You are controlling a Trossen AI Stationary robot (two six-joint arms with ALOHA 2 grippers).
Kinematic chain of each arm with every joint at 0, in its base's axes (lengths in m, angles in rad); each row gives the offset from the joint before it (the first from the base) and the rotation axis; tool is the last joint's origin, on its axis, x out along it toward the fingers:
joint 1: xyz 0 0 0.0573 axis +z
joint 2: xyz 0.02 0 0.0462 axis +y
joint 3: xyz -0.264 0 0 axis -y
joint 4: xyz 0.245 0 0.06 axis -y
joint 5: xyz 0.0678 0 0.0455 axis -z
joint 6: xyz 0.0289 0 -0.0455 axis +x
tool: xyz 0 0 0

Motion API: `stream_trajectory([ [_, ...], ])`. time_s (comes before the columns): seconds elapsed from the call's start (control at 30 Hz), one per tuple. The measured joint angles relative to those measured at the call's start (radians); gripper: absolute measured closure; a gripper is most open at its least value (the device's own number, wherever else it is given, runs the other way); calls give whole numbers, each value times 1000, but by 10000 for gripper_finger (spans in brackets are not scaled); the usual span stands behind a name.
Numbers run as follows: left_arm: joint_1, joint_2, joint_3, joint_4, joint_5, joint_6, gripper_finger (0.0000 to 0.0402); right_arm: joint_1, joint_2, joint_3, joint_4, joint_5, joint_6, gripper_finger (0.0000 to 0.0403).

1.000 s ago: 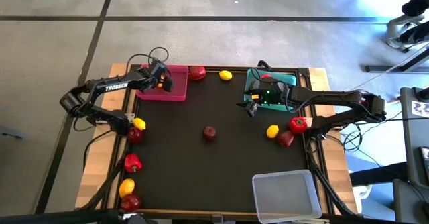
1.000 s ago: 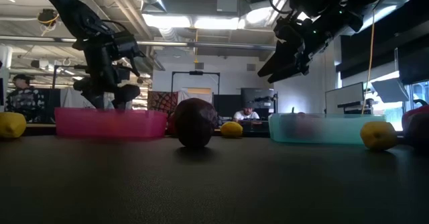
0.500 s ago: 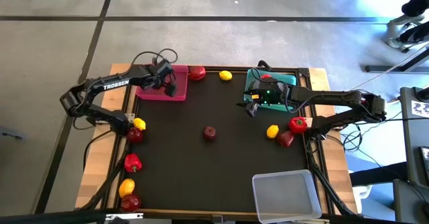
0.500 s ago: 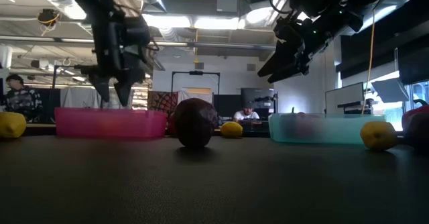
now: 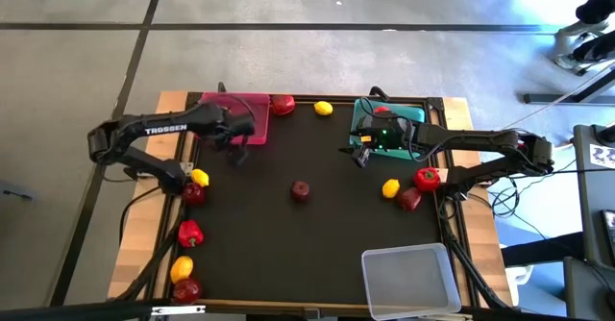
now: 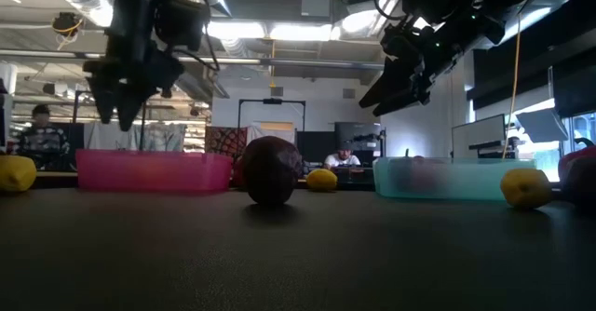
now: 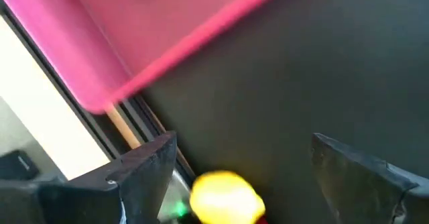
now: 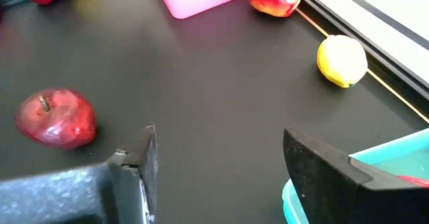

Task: Sort produce into baskets
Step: Put the lemon into the pink bin

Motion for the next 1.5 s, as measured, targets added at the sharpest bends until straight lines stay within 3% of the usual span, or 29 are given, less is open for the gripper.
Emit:
stream_trajectory([
  [0.4,-167,0,-14,-101,84,-157,70,0,0,0,1,0,0,166],
  [0.87,-180,23,-164,-88,177,-178,70,0,0,0,4,0,0,166],
  [1.5,-180,404,-163,-90,118,-33,70,0,0,0,9,0,0,166],
])
